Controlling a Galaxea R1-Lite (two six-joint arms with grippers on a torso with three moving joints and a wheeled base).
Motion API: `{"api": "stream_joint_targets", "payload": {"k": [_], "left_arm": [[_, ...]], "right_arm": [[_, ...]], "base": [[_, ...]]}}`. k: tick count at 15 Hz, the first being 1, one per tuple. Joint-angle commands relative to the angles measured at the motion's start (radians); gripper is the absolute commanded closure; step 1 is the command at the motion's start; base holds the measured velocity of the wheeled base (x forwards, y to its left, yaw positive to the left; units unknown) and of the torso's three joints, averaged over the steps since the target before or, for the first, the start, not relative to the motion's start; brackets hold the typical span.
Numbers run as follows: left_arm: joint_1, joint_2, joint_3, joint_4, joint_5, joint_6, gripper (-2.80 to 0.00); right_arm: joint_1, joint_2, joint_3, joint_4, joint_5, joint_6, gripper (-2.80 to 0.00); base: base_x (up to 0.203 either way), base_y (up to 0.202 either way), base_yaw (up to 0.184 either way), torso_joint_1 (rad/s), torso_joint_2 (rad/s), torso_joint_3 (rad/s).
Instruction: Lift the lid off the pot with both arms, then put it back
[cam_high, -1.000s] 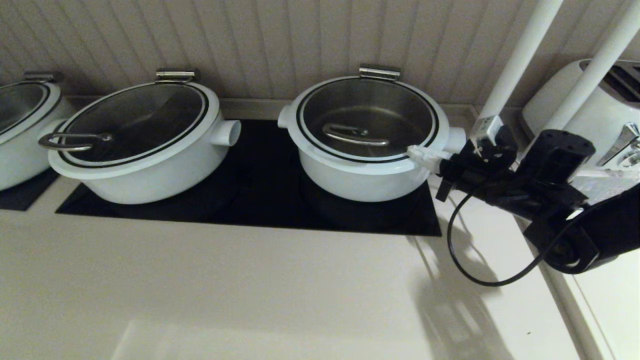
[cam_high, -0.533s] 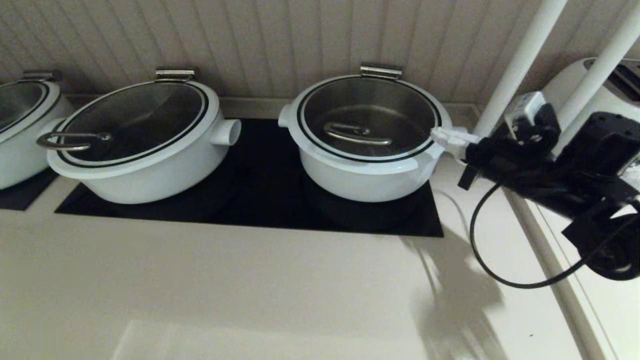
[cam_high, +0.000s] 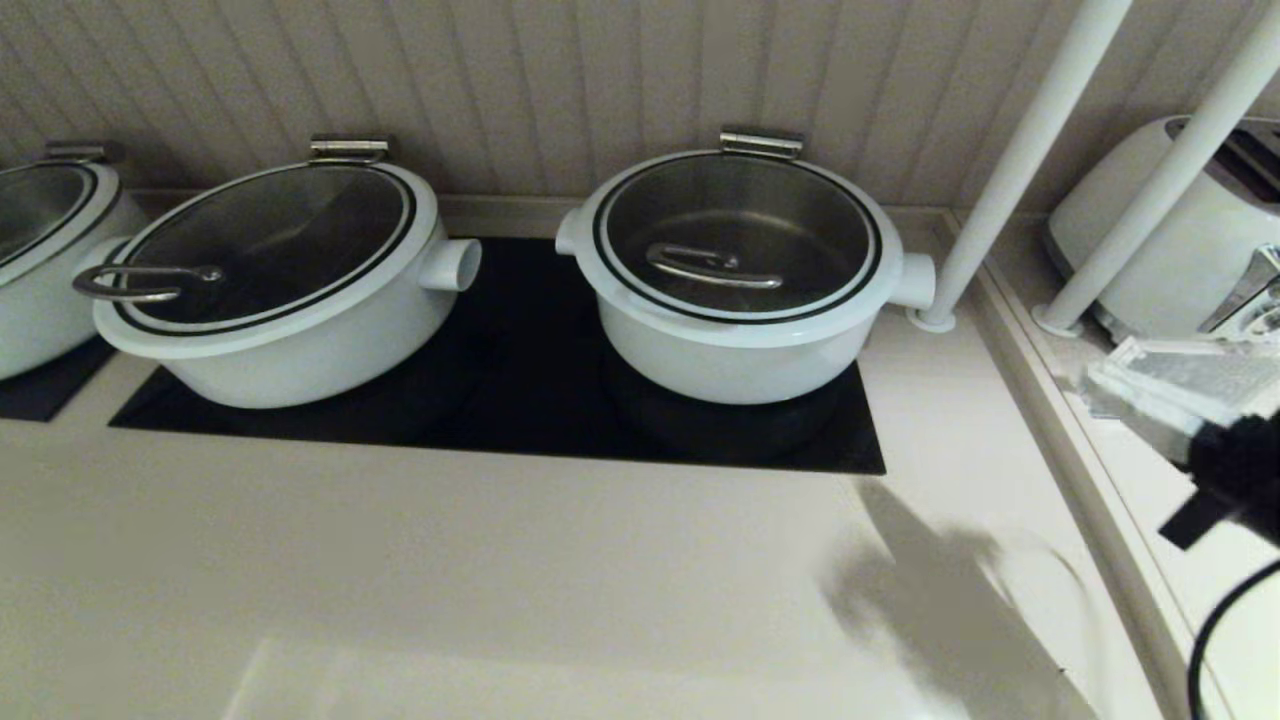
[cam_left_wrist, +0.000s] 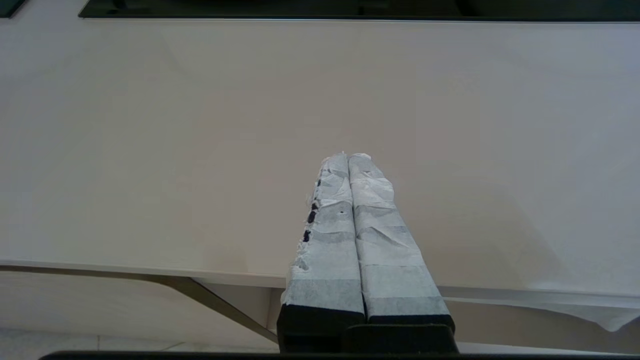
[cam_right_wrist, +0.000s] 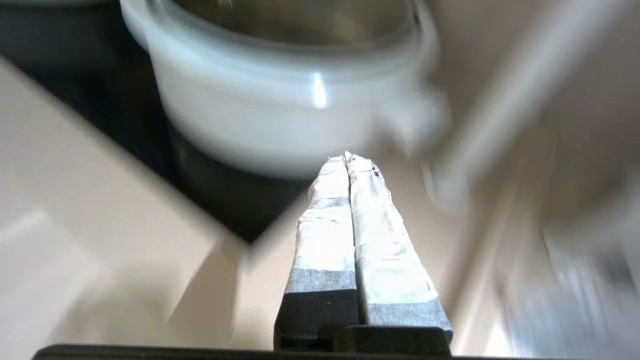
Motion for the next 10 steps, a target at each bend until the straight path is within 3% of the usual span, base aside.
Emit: {"api": "stream_joint_targets", "payload": {"k": [1,4,8,10], "left_arm": [[0.000,0.000,0.000,0.000,0.000,0.000,0.00],[0.000,0.000,0.000,0.000,0.000,0.000,0.00],[0.000,0.000,0.000,0.000,0.000,0.000,0.00],[0.000,0.000,0.000,0.000,0.000,0.000,0.00]], "right_arm": [[-0.057,-0.194,0.162,0.018,-0.015,-0.002,0.00],[-0.093,-0.413,0.208,0.246,-0.055,-0.002,0.00],[-0.092,-0.859,0.208,0.759,-0.116,0.016,0.00],[-0.083,-1.015,0.195,0.995,-0.173,0.088,0.00]], "base": [[0.000,0.000,0.000,0.000,0.00,0.000],[0.000,0.000,0.000,0.000,0.00,0.000],[0.000,0.000,0.000,0.000,0.00,0.000],[0.000,0.000,0.000,0.000,0.00,0.000]]}}
